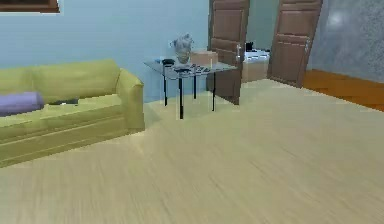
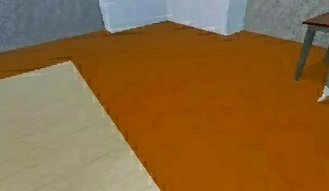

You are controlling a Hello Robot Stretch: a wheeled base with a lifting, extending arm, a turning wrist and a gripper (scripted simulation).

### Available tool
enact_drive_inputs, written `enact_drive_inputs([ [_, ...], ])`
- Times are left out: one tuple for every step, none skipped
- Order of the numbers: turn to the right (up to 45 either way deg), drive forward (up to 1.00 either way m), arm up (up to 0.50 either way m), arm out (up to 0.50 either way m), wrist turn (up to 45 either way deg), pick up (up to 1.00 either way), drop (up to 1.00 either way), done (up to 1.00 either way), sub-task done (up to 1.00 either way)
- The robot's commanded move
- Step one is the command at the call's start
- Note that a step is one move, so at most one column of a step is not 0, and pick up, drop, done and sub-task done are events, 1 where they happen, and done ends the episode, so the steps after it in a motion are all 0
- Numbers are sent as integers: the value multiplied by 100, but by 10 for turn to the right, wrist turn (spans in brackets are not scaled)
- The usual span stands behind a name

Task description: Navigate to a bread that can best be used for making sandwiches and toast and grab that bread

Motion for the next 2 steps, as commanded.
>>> enact_drive_inputs([
  [450,0,0,0,0,0,0,0,0],
  [420,0,0,0,0,0,0,0,0],
])
